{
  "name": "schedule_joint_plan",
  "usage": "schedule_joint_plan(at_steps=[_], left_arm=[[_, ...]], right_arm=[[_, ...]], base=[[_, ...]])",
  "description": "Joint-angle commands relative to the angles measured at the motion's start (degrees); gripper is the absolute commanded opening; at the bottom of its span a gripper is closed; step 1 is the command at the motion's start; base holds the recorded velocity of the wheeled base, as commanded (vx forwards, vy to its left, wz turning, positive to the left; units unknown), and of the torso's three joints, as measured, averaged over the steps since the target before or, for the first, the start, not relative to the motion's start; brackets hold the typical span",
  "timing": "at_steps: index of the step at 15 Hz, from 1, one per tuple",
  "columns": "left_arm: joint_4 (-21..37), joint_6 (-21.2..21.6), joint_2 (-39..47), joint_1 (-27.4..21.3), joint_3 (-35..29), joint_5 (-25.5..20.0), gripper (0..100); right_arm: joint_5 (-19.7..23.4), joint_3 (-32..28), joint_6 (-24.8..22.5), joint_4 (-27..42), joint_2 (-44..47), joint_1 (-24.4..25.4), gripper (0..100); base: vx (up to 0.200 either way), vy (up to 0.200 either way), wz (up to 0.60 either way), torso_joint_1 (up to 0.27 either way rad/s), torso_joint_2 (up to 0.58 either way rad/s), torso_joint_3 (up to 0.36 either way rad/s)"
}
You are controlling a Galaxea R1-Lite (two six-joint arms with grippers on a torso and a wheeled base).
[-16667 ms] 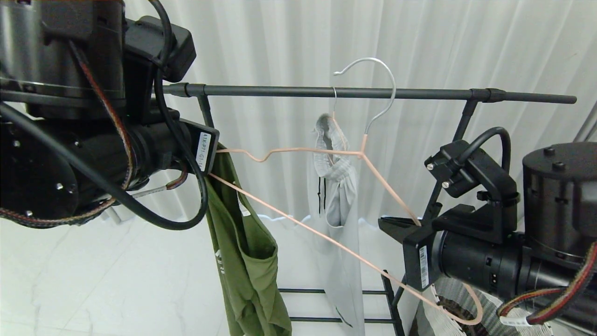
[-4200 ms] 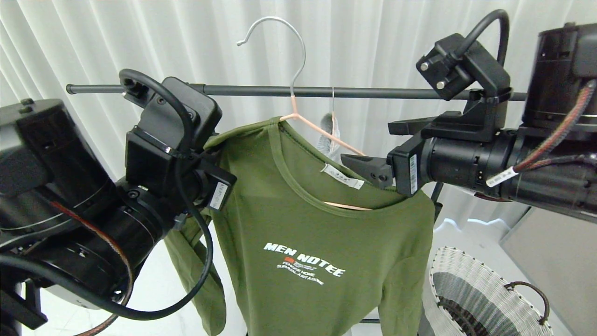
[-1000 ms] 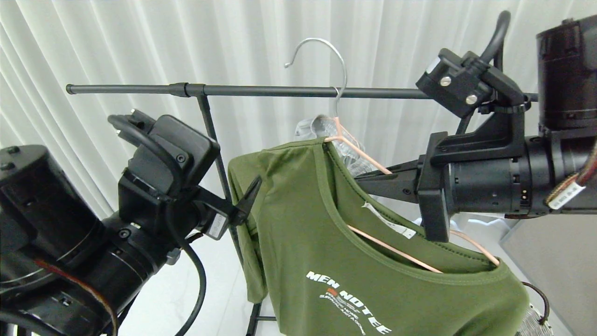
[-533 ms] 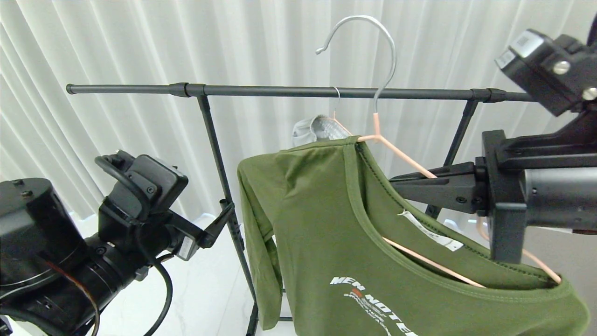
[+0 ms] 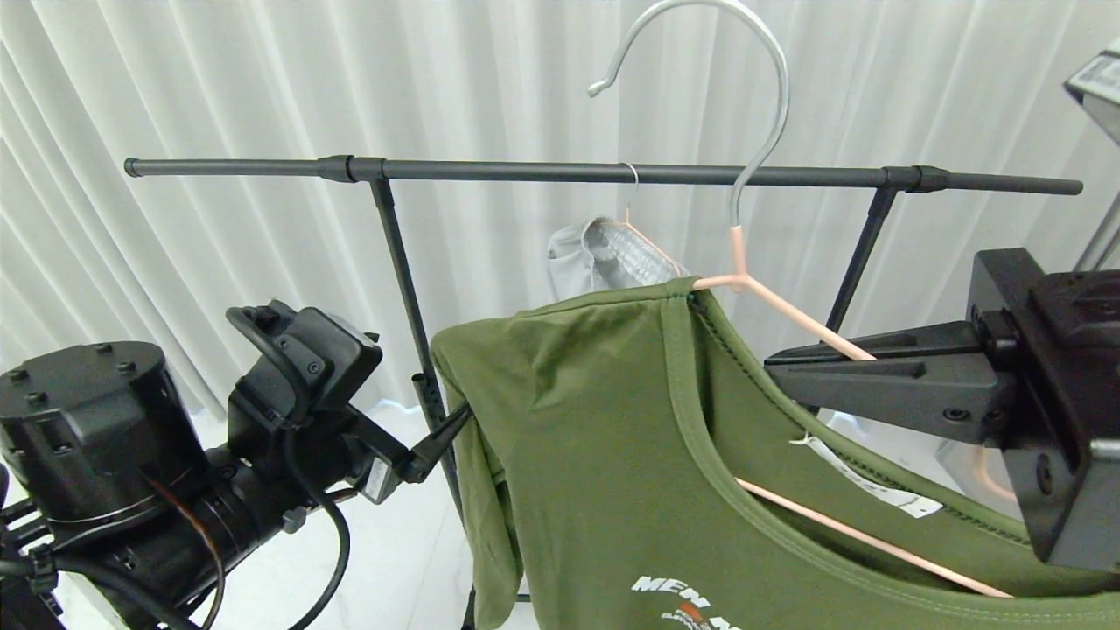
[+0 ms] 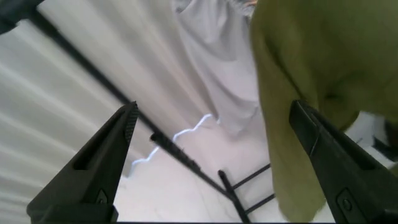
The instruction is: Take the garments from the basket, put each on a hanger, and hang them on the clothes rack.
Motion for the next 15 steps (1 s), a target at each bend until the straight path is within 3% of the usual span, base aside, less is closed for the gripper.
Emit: schedule_joint_plan(at_steps=[1,6,11,14,15], left_arm=[[0.0,0.0,0.9,-0.1,-0.6,-0.4,0],[0.0,-0.1,2.0,1.0,-0.6,-0.2,0],[0.0,0.8,2.2,12.1,1.9,0.8,0],[0.0,0.9,1.0,11.5,2.3,0.7,0],[-0.1,1.0,0.9,11.2,2.6,0.7,100]], right_arm=[[0.1,0.0,0.0,0.0,0.0,0.2,0],[0.0,0.0,0.0,-0.2,0.1,0.1,0],[-0.2,-0.3,0.2,-0.2,-0.5,-0.7,0],[-0.5,-0.3,0.2,-0.2,-0.3,-1.0,0],[-0.6,-0.3,0.2,-0.2,-0.2,-0.9,0]], base=[[0.0,0.0,0.0,0.0,0.0,0.0],[0.0,0.0,0.0,0.0,0.0,0.0],[0.0,0.0,0.0,0.0,0.0,0.0],[0.0,0.0,0.0,0.0,0.0,0.0],[0.0,0.0,0.0,0.0,0.0,0.0]])
